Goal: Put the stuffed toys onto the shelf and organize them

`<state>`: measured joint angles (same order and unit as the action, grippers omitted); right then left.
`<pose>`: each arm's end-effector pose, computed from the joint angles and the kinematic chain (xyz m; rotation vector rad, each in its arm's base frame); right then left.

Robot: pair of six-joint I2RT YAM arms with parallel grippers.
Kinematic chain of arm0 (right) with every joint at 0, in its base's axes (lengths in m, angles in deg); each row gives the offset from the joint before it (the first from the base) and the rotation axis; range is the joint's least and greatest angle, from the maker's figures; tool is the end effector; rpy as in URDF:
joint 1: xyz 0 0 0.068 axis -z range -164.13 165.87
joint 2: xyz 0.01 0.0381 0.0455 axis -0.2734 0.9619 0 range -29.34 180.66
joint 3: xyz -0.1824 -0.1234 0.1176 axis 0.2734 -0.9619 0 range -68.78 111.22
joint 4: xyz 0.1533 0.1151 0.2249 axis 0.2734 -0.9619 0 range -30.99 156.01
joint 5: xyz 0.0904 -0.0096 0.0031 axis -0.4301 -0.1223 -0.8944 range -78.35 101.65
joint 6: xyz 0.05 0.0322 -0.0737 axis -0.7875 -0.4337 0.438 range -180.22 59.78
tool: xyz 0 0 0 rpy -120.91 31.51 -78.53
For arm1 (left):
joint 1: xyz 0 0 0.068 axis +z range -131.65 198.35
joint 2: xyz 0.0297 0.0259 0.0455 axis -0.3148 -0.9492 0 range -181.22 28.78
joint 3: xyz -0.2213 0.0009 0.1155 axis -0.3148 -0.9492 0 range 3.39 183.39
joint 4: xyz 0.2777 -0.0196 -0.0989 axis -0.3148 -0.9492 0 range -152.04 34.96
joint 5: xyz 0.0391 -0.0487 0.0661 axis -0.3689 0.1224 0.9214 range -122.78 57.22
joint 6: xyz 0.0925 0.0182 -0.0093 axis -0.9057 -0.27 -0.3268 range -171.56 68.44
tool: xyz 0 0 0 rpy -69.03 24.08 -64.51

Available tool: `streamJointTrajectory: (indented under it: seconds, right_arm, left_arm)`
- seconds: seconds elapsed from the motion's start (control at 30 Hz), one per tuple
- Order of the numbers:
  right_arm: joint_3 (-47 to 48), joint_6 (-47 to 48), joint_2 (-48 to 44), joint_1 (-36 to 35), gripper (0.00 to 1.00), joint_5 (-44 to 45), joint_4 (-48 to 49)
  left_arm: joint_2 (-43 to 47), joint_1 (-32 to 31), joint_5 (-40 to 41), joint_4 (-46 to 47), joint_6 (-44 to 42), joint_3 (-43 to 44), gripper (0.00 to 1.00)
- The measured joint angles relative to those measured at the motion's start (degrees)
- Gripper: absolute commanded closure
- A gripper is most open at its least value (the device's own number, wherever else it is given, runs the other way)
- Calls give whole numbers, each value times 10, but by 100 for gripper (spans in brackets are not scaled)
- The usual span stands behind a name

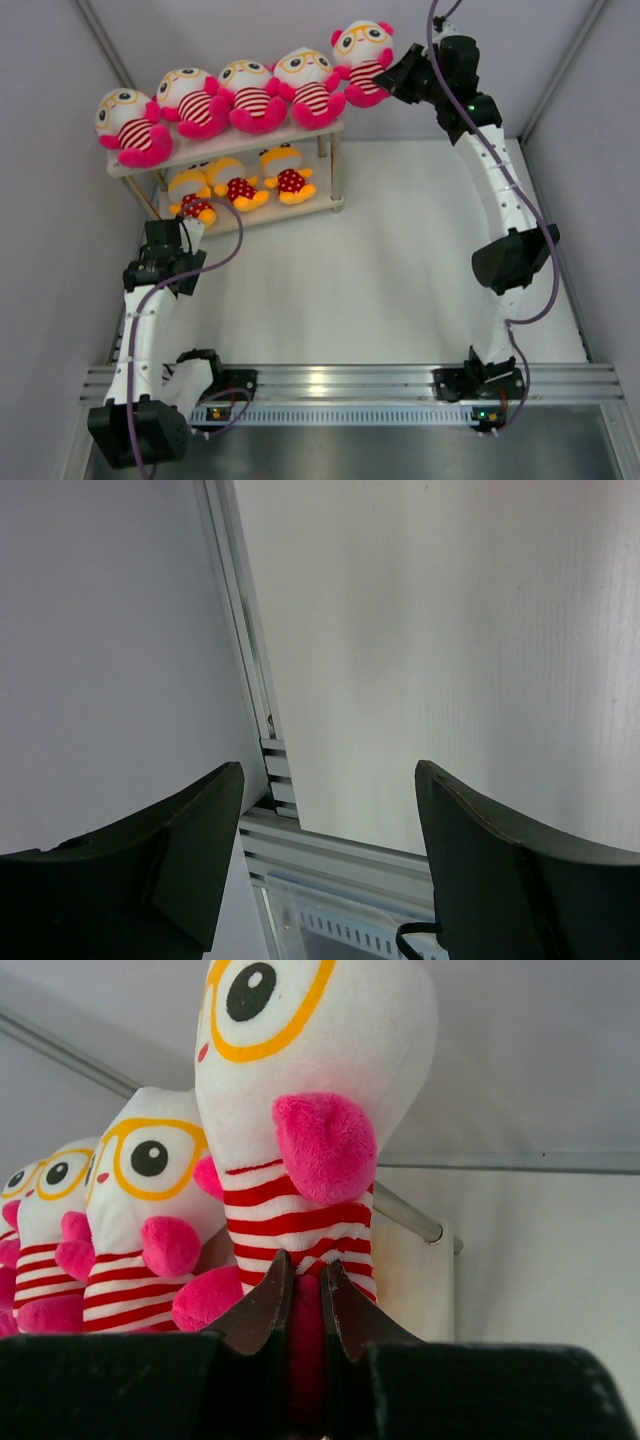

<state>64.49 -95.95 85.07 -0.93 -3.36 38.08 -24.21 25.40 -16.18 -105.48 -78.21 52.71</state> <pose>0.4920 0.1716 0.4550 0.0965 1.8069 0.8912 0.2465 0.0552 0.2205 0.3166 2.5436 0.5979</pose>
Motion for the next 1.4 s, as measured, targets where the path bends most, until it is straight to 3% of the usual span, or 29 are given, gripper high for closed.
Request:
streamJointTrajectory:
  seconds: [1.4]
  right_arm:
    - [26,-48,42,-40,100,-35,38]
  left_arm:
    - [0,0,-2,-2,0,0,25]
